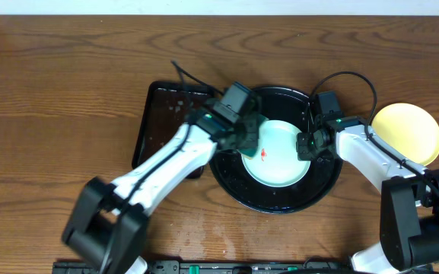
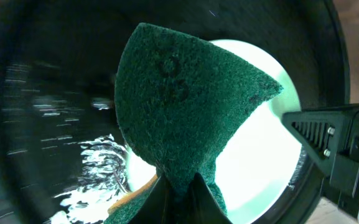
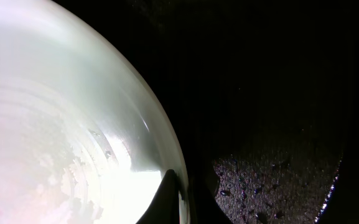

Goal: Clean dirty plates on tray and stack at the side
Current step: 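Scrub the pale green plate with the sponge while right gripper holds rim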

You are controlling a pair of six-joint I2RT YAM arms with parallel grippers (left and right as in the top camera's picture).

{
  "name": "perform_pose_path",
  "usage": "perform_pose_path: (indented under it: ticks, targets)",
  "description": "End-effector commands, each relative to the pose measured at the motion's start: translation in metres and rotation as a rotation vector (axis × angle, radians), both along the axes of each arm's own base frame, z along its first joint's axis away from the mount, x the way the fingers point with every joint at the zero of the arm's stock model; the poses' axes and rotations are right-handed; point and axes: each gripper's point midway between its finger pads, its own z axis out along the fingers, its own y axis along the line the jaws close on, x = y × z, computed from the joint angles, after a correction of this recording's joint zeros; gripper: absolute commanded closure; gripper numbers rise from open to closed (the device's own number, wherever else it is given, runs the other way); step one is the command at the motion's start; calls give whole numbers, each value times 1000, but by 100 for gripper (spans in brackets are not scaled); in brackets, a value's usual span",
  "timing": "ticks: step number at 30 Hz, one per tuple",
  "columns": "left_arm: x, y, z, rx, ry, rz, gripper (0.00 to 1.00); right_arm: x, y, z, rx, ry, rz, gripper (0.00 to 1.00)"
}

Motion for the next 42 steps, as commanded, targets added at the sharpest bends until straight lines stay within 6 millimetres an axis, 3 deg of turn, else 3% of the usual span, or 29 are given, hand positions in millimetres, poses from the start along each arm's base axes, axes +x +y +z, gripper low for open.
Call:
perform_pose_path:
  ticks: [1,6,11,13,16,18,22,26,29,33,38,42]
  targets:
    - [-11,-28,-16,-62,89,21,93,-16,10,-16,24,72,40,99]
    - [-21,-56,-47,-97,152,8,92,-16,10,-16,23,71,40,99]
    - [-27,-58,-86,-43,200,10,92,-16,10,-16,23,71,40,99]
    - [-24,-43,-102,35,196,29,92,-16,10,-16,23,73,40,99]
    - [-13,11,-116,284,132,132,93,-18,9,-16,21,79,42,99]
    - [-7,48,-113,447,88,186,93,-17,9,-16,18,78,60,99]
    - [1,79,-95,617,32,221,93,-17,9,-16,17,77,63,99]
    - [6,80,-88,641,8,229,92,-17,9,-16,18,77,63,99]
    - [3,65,-92,563,43,214,93,-17,9,-16,17,77,63,99]
    - [-11,11,-98,293,177,136,92,-17,9,-16,17,77,64,99]
    - [-32,-56,-82,-13,293,9,92,-17,9,-16,18,76,63,99]
    - [-49,-77,-79,-41,298,-38,92,-17,9,-16,18,77,63,99]
